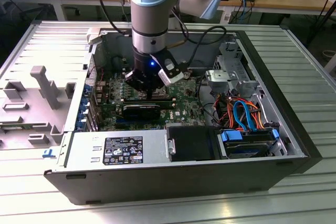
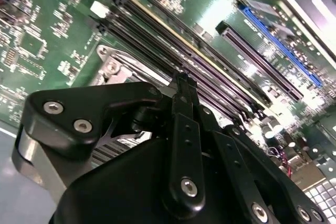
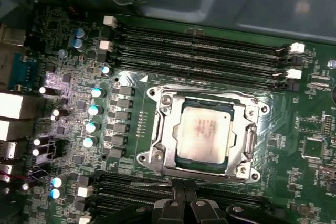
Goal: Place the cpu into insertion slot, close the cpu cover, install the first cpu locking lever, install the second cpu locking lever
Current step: 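Install the second cpu locking lever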
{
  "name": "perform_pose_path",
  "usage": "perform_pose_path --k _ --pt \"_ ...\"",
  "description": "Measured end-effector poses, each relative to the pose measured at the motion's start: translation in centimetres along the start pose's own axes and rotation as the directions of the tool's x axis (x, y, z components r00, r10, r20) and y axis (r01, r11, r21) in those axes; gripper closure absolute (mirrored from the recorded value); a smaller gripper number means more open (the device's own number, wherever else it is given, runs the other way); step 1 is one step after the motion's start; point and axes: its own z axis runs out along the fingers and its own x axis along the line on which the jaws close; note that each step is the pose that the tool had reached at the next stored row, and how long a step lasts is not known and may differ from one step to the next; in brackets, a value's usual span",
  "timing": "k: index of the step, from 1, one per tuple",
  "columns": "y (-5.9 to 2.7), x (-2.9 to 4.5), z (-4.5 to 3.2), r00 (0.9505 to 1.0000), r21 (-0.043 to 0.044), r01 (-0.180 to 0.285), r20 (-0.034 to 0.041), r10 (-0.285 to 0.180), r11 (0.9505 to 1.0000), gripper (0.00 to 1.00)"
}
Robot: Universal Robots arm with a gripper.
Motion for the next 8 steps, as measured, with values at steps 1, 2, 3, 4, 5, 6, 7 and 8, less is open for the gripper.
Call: perform_pose_path --k 1,2,3,4,5,6,7,8 --pt "0.02 0.21 0.01 1.0000 0.0001 0.000 0.0000 0.000 1.0000 0.89" --pt "0.03 0.39 0.02 1.0000 0.0001 0.000 0.0002 0.000 1.0000 0.89" --pt "0.02 0.56 0.02 1.0000 0.0002 0.000 0.0003 0.000 1.0000 0.89" --pt "-0.03 0.76 0.03 1.0000 0.0002 0.000 0.0004 0.000 1.0000 0.89" --pt "-0.08 1.00 0.03 1.0000 0.0001 0.000 0.0007 0.000 1.0000 0.89" --pt "-0.12 1.15 0.04 1.0000 -0.0001 0.000 0.0008 0.000 1.0000 0.89" --pt "-0.16 1.18 0.03 1.0000 0.0000 0.000 0.0007 0.000 1.0000 0.89" --pt "-0.19 1.19 0.03 1.0000 0.0001 0.000 0.0008 0.000 1.0000 0.89"
